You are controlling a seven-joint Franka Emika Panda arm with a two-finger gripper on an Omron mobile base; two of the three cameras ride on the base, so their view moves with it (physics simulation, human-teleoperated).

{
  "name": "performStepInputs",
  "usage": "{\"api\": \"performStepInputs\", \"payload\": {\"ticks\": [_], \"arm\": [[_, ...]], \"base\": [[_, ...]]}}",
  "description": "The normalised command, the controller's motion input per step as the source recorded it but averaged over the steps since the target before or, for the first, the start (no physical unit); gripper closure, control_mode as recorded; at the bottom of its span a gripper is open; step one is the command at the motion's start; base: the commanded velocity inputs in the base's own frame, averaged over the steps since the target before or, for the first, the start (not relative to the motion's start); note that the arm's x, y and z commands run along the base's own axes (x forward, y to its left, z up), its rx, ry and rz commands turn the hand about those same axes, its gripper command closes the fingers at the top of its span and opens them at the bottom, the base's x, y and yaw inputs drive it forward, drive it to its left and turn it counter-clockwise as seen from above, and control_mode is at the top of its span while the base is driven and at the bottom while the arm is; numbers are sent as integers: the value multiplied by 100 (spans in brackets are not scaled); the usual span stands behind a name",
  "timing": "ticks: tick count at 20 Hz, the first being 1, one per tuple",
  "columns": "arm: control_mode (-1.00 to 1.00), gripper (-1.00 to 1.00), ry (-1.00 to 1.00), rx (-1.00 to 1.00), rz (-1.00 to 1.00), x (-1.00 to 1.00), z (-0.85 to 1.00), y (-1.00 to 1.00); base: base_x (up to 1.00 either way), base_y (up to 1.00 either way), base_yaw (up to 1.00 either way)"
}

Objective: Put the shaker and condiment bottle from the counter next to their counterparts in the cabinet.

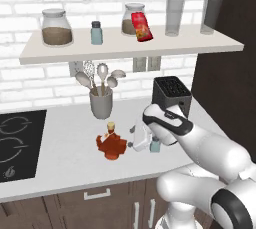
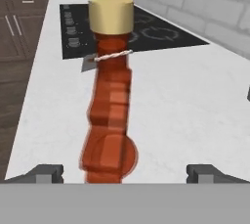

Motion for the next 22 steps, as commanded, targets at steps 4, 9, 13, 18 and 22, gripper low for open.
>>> {"api": "performStepInputs", "payload": {"ticks": [4, 9, 13, 18, 22], "arm": [[-100, -100, 3, 0, -4, 17, -3, 8], [-100, -100, 0, 0, -1, 0, 0, 33], [-100, -100, -1, 0, -1, -18, -1, 34], [-100, -100, -15, 5, -4, -7, -33, -10], [-100, -100, -22, 15, 0, -4, -68, -31]], "base": [[0, 0, 0], [0, 0, 0], [0, 0, 0], [0, 0, 0], [0, 0, 0]]}}
